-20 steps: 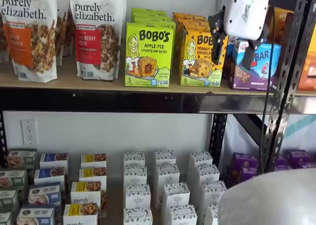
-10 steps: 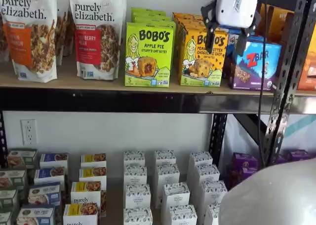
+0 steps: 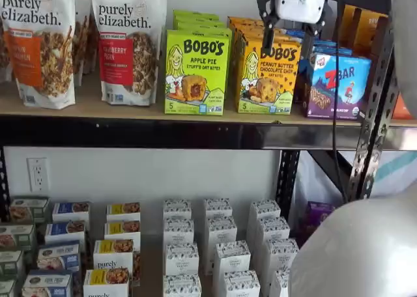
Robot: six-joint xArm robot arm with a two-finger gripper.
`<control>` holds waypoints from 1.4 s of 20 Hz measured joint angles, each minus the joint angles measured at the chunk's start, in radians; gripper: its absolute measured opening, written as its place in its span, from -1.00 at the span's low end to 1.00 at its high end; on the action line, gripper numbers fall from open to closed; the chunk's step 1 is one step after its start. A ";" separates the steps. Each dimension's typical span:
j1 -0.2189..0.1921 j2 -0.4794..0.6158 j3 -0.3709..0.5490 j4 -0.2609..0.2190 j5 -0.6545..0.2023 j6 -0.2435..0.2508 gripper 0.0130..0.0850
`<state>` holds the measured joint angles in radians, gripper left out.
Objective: Pick up the orange box on the top shelf, the fifth box from the left
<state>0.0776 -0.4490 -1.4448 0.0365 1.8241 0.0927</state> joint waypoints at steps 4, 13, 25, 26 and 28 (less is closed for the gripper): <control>0.003 0.049 -0.044 -0.005 0.005 0.002 1.00; -0.008 0.132 -0.127 -0.024 -0.006 -0.014 1.00; -0.026 0.258 -0.272 -0.038 -0.002 -0.036 1.00; -0.029 0.272 -0.287 -0.035 -0.002 -0.038 1.00; -0.033 0.297 -0.315 -0.033 0.001 -0.042 1.00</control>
<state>0.0442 -0.1517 -1.7602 0.0034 1.8253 0.0503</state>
